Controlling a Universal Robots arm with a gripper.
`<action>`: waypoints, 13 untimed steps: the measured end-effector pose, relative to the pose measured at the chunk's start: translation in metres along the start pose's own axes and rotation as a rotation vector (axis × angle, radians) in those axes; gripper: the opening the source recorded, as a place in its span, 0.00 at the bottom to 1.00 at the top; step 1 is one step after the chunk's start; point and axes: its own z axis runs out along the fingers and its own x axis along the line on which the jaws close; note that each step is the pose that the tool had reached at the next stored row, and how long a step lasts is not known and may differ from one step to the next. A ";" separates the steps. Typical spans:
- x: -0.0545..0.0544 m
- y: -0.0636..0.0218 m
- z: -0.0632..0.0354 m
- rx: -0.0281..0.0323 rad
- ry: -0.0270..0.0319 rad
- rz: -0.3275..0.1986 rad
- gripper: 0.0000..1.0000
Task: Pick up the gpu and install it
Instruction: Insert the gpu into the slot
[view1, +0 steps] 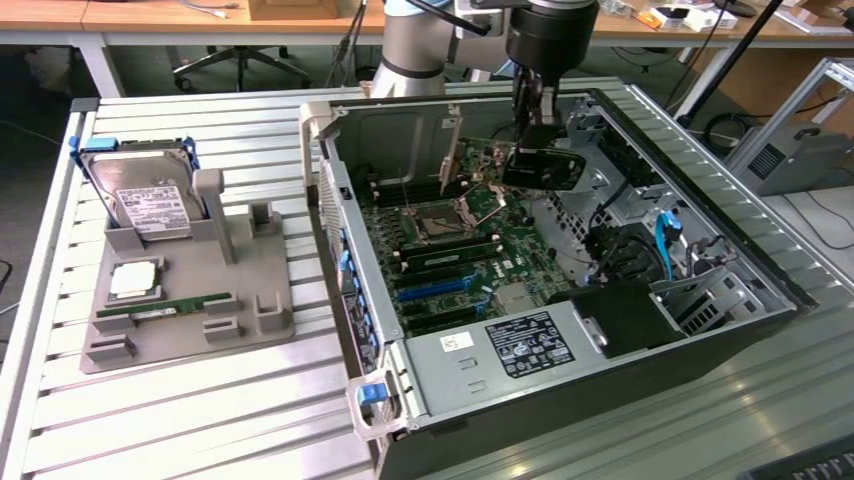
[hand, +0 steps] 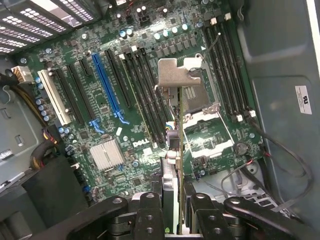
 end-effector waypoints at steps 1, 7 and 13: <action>0.000 0.0000 0.0000 0.0000 -0.0007 -0.005 0.27; 0.000 0.0000 0.0002 0.0003 -0.0055 -0.041 0.27; 0.000 0.0000 0.0003 0.0005 -0.0098 -0.072 0.27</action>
